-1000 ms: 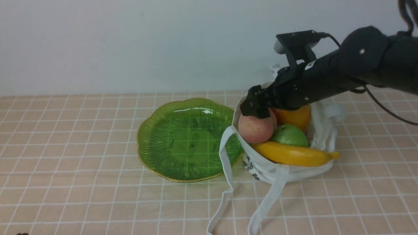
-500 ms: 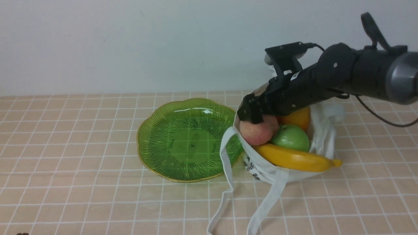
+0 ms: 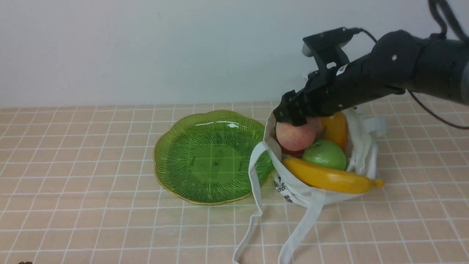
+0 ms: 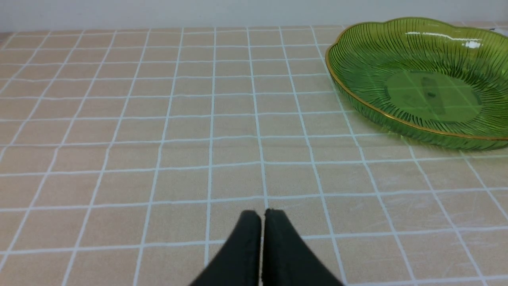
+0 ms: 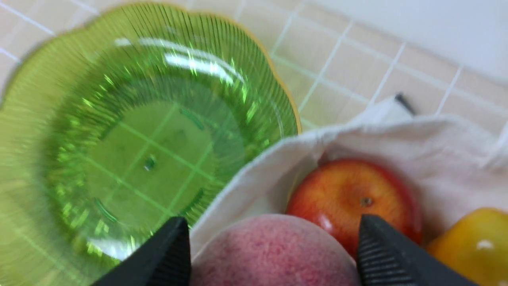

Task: Take the fruit out of the bag on the brown coffee tablecloth and place them on the plate.
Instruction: 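Place the peach onto the plate with the right gripper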

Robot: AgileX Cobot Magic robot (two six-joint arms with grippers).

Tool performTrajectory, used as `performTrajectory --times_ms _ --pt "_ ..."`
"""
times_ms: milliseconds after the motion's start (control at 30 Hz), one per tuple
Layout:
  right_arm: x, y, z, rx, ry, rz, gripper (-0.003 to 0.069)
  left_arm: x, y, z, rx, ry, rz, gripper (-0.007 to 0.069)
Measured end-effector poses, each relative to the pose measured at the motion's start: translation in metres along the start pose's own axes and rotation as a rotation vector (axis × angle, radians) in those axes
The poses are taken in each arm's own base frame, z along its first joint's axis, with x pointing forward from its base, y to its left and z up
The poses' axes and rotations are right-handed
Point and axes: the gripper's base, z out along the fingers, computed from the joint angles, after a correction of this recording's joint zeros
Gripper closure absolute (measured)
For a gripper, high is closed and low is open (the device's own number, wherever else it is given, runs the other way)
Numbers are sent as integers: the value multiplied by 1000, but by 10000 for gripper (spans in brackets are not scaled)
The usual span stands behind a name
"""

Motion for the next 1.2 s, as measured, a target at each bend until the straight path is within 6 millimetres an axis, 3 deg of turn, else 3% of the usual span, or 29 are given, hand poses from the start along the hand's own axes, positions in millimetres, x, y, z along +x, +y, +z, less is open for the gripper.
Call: performTrajectory --times_ms 167,267,333,467,633,767,933,1100,1200 --pt "-33 11 -37 -47 -126 36 174 0 0 0 0 0 0 632" --pt "-54 40 -47 -141 -206 22 174 0 0 0 0 0 0 632" --pt "-55 55 -43 -175 -212 -20 174 0 0 0 0 0 0 632" --pt "-44 92 8 -205 -204 -128 174 0 0 0 0 0 0 632" --pt "-30 93 57 -140 -216 -93 174 0 0 0 0 0 0 632" --pt "-23 86 78 -81 -240 -62 153 0 0 0 0 0 0 632" --pt "-18 84 89 -62 -236 -54 4 0 0 0 0 0 0 632" --pt "-17 86 89 -73 -224 -65 -30 0 0 0 0 0 0 632" --pt "-20 89 78 -100 -210 -100 -29 0 0 0 0 0 0 632"
